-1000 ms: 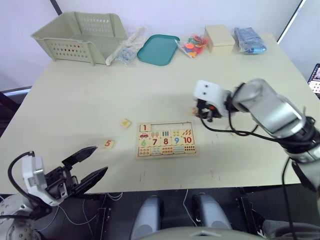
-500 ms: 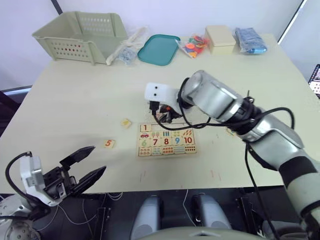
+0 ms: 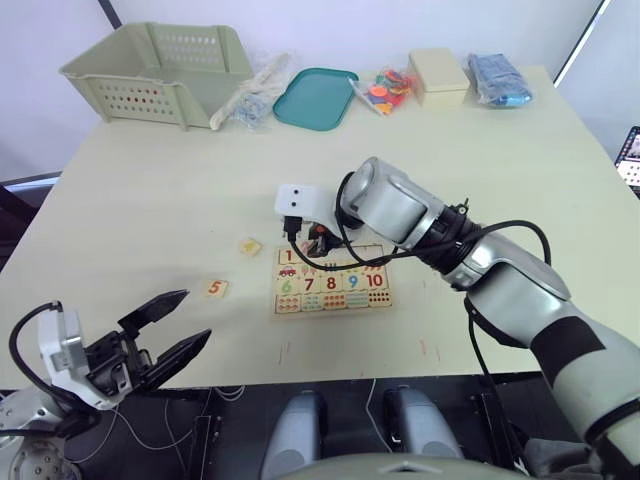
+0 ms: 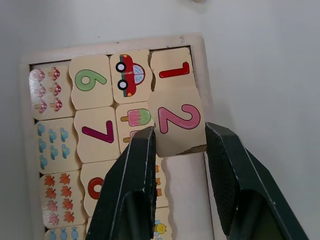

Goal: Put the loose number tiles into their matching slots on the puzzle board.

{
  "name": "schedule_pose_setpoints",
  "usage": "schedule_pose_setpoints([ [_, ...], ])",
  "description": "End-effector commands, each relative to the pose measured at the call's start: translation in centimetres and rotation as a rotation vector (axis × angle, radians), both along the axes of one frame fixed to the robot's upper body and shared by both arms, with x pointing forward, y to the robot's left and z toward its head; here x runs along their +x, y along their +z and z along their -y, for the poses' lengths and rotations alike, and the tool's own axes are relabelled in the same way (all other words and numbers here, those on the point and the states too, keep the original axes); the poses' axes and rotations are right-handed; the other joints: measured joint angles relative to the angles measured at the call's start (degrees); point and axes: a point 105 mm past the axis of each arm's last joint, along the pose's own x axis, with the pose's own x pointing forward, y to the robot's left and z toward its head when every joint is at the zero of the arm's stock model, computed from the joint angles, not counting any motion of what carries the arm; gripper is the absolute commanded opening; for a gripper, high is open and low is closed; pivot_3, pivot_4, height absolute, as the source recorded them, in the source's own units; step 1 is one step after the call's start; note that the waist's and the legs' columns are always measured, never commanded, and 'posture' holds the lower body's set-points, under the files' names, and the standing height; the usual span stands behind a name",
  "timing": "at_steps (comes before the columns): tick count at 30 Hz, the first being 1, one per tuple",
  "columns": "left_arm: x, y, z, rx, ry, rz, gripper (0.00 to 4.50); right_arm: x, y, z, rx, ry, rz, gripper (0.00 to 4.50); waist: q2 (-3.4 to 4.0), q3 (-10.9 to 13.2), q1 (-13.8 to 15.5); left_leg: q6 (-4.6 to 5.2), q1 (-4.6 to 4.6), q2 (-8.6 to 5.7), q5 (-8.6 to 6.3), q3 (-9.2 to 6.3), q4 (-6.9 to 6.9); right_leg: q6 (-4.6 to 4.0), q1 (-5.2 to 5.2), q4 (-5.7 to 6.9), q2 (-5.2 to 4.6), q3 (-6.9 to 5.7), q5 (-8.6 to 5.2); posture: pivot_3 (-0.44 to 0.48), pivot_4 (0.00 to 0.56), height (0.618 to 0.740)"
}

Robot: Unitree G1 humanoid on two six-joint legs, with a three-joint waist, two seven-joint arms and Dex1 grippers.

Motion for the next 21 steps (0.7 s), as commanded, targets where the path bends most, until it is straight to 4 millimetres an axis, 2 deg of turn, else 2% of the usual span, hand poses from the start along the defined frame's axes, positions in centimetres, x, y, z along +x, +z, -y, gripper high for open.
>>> schedule_pose_setpoints([
  [1, -0.1, 0.6, -0.4, 0.021, 0.003, 0.028, 4.50, 0.1, 0.8, -0.7, 0.018, 0.023, 0.027, 0.91, 0.00, 0.0, 0.0, 0.00, 0.00, 0.00, 0.00, 0.00, 0.00, 0.00, 0.00, 0.00, 0.00, 0.00, 0.00, 0.000, 0.150, 0.740],
  [21, -0.4, 0.4, -0.7, 0.021, 0.010, 0.024, 4.50, 0.3, -0.5, -0.6, -0.002, 0.010, 0.004, 0.91, 0.01, 0.0, 0.0, -0.01, 0.00, 0.00, 0.00, 0.00, -0.05, -0.01, -0.02, -0.01, 0.00, 0.00, 0.00, 0.000, 0.150, 0.740],
])
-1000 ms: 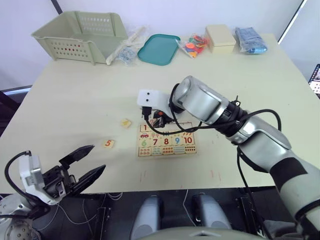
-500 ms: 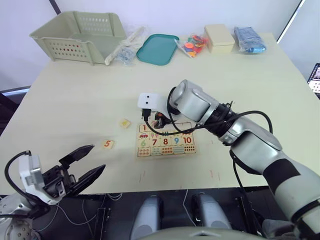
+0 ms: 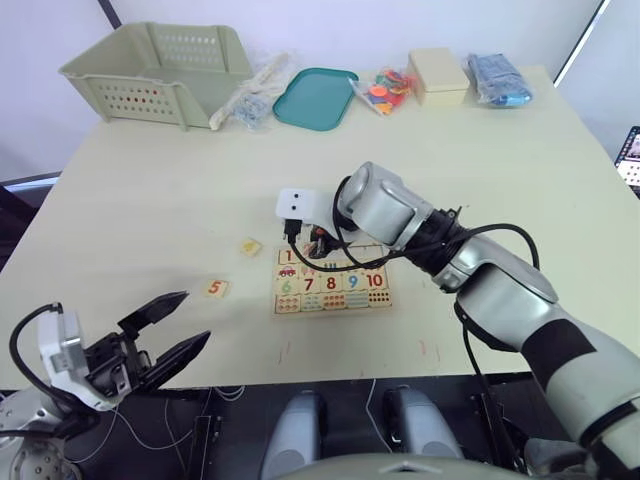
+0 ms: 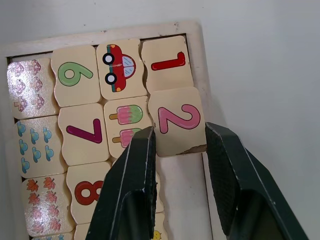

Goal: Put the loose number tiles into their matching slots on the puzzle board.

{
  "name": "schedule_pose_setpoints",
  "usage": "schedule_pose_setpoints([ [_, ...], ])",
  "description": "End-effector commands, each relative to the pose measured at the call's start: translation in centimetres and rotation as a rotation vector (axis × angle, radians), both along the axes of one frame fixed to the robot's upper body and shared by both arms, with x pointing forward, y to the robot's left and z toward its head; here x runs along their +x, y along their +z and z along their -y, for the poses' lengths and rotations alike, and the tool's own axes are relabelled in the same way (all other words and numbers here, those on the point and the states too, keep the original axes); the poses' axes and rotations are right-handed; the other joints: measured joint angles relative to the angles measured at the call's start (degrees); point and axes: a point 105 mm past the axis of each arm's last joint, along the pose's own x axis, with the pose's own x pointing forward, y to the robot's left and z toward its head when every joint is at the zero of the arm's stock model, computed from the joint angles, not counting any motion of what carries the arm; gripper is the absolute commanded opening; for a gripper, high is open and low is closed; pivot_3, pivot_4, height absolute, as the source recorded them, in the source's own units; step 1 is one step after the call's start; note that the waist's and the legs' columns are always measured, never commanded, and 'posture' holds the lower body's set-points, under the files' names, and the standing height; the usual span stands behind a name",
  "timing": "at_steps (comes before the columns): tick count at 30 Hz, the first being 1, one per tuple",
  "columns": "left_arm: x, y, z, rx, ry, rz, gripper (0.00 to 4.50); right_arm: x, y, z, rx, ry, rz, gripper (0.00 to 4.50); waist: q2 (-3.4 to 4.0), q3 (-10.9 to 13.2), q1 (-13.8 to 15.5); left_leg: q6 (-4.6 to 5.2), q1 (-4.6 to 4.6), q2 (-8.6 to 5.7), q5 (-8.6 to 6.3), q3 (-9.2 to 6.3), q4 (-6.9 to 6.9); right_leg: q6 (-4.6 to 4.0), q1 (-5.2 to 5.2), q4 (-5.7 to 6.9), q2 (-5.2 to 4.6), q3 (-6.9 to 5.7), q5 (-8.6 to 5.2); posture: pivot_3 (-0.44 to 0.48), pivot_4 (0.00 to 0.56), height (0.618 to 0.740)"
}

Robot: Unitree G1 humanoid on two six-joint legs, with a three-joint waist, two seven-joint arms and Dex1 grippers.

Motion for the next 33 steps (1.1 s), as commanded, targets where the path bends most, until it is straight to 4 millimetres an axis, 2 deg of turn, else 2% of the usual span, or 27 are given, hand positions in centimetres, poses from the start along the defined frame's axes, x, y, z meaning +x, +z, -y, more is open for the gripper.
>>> schedule_pose_setpoints([
  [1, -0.34, 0.68, -0.47, 0.023, 0.011, 0.033, 4.50, -0.16, 0.55, -0.48, 0.022, 0.024, 0.015, 0.91, 0.00, 0.0, 0.0, 0.00, 0.00, 0.00, 0.00, 0.00, 0.00, 0.00, 0.00, 0.00, 0.00, 0.00, 0.00, 0.000, 0.150, 0.740],
  [33, -0.67, 0.38, -0.82, 0.021, 0.016, 0.026, 4.50, -0.19, 0.05, -0.55, 0.016, 0.023, 0.011, 0.91, 0.00, 0.0, 0.0, -0.01, 0.00, 0.00, 0.00, -0.01, -0.04, -0.01, -0.02, -0.01, -0.04, 0.00, 0.00, 0.000, 0.150, 0.740],
])
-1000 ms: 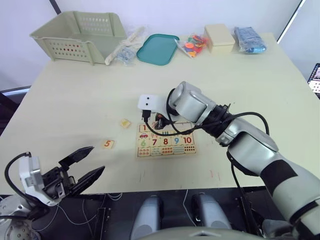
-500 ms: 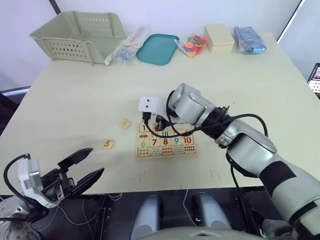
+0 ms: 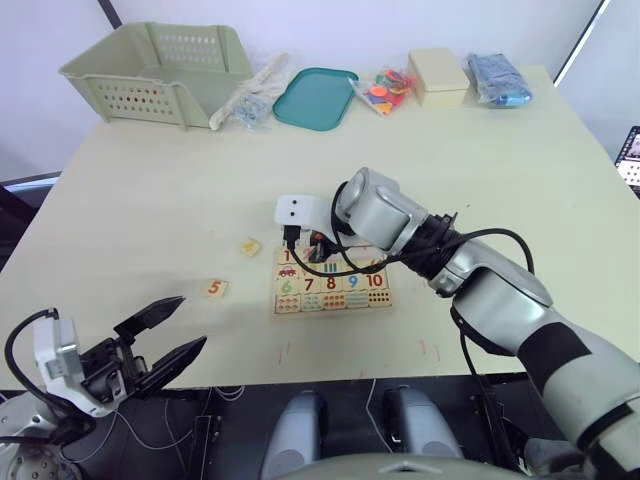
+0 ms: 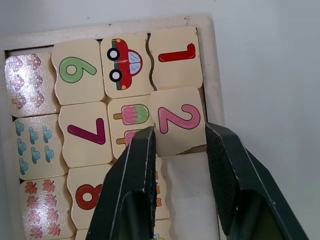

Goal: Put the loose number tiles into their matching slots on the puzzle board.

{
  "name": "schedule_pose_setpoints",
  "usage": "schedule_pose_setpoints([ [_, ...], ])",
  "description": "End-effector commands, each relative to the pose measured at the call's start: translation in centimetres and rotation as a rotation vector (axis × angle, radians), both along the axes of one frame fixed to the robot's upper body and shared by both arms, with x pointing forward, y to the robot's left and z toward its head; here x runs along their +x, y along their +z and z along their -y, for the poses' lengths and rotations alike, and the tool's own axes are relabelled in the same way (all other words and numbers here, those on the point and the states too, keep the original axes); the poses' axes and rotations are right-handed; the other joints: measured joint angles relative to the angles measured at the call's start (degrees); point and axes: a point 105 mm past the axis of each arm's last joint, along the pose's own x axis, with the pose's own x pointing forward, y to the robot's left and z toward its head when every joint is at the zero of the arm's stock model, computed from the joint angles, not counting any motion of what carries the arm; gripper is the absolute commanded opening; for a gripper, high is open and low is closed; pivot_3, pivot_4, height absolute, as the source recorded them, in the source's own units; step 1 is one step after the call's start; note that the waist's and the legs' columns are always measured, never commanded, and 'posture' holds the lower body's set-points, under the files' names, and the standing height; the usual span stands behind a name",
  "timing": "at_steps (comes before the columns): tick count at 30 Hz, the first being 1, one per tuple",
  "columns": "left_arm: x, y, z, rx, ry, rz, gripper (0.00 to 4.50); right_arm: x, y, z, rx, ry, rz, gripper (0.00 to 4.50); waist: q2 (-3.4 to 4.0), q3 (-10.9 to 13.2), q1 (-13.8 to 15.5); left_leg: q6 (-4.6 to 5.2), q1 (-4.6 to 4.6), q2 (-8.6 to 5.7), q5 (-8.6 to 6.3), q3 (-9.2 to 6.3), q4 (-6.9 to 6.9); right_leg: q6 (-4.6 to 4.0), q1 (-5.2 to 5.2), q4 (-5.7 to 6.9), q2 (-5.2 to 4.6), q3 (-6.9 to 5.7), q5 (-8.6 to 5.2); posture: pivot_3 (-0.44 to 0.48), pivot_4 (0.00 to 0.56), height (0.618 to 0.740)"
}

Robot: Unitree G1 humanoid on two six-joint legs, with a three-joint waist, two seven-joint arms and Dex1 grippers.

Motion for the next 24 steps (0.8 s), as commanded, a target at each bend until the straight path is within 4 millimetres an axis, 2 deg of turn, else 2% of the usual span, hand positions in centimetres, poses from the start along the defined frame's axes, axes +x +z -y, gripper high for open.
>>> schedule_pose_setpoints([
  [1, -0.26, 0.56, -0.51, 0.016, 0.016, 0.026, 4.50, 0.03, 0.68, -0.36, 0.030, 0.007, 0.013, 0.91, 0.00, 0.0, 0.0, 0.00, 0.00, 0.00, 0.00, 0.00, 0.00, 0.00, 0.00, 0.00, 0.00, 0.00, 0.00, 0.000, 0.150, 0.740],
  [22, -0.47, 0.29, -0.35, 0.011, 0.023, 0.024, 4.50, 0.04, 0.46, -0.45, 0.028, 0.021, 0.005, 0.91, 0.00, 0.0, 0.0, 0.00, 0.00, 0.00, 0.00, 0.00, -0.02, -0.01, -0.02, -0.01, -0.07, 0.00, 0.00, 0.000, 0.150, 0.740],
  [24, -0.50, 0.30, -0.32, 0.010, 0.024, 0.025, 4.50, -0.02, 0.41, -0.51, 0.027, 0.024, 0.004, 0.91, 0.00, 0.0, 0.0, 0.00, 0.00, -0.02, 0.00, 0.00, -0.02, -0.01, -0.02, -0.01, -0.31, -0.03, 0.00, 0.000, 0.150, 0.740],
])
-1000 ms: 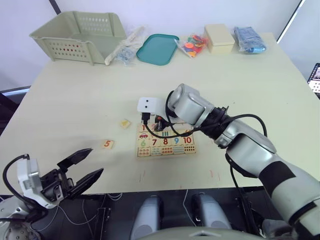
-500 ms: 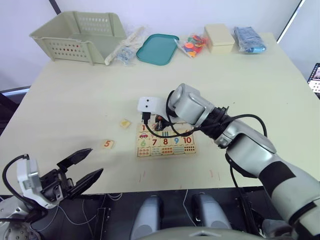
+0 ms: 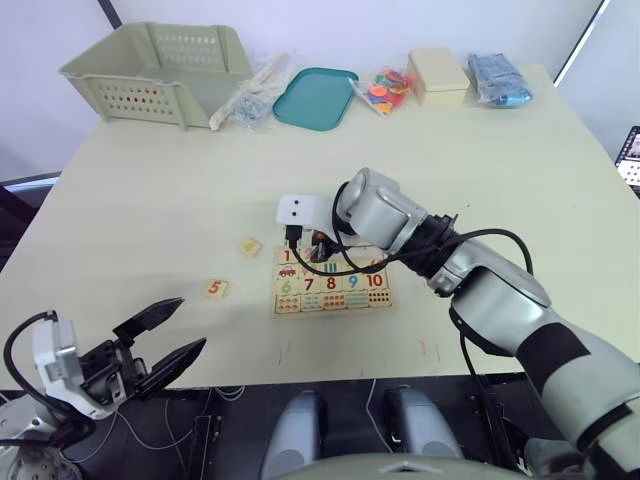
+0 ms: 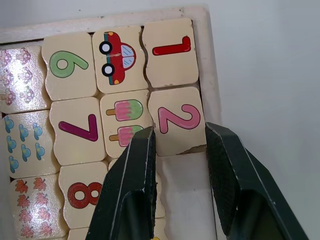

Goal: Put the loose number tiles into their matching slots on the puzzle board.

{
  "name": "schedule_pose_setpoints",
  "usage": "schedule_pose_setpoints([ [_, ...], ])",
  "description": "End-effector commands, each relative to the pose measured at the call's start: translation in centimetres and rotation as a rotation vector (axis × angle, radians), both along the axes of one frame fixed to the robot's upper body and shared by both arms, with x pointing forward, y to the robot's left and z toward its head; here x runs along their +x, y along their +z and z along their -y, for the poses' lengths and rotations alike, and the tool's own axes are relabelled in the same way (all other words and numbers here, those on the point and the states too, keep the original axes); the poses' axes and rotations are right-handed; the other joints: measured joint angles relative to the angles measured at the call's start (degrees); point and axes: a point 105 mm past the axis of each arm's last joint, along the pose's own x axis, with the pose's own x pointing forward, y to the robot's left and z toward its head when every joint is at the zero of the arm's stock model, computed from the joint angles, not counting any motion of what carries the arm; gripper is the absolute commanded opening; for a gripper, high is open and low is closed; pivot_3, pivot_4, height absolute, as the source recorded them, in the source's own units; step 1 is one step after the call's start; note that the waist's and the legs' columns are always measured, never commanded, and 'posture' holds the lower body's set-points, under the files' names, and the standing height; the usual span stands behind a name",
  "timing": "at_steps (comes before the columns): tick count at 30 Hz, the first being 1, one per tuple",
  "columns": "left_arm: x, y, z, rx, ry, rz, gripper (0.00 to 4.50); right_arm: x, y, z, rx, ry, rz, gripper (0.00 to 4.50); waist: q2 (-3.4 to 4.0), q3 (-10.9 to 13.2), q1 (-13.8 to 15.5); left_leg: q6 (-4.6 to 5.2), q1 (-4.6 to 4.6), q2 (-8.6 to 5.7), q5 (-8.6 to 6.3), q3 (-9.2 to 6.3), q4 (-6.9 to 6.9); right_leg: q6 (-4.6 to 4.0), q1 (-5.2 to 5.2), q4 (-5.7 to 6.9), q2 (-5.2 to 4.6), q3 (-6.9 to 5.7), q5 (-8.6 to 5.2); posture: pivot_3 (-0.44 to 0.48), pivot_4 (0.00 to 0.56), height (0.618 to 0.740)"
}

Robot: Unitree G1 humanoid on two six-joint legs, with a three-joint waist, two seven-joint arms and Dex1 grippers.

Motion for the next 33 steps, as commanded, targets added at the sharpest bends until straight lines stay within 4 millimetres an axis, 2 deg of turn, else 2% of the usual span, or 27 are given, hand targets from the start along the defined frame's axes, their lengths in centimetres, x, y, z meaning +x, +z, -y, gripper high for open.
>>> schedule_pose_setpoints([
  [1, -0.32, 0.42, -0.28, 0.010, 0.018, 0.023, 4.50, -0.33, 0.65, -0.69, 0.033, 0.028, 0.007, 0.91, 0.00, 0.0, 0.0, 0.00, 0.00, -0.01, 0.00, 0.00, 0.00, 0.00, 0.00, 0.00, -0.01, 0.00, 0.00, 0.000, 0.150, 0.740],
  [33, -0.63, 0.21, -1.01, 0.015, 0.068, 0.023, 4.50, -0.27, 0.38, -0.65, 0.026, 0.035, 0.012, 0.91, 0.00, 0.0, 0.0, 0.00, 0.00, -0.04, 0.00, 0.00, -0.01, 0.00, 0.00, 0.00, 0.19, -0.01, 0.00, 0.000, 0.150, 0.740],
])
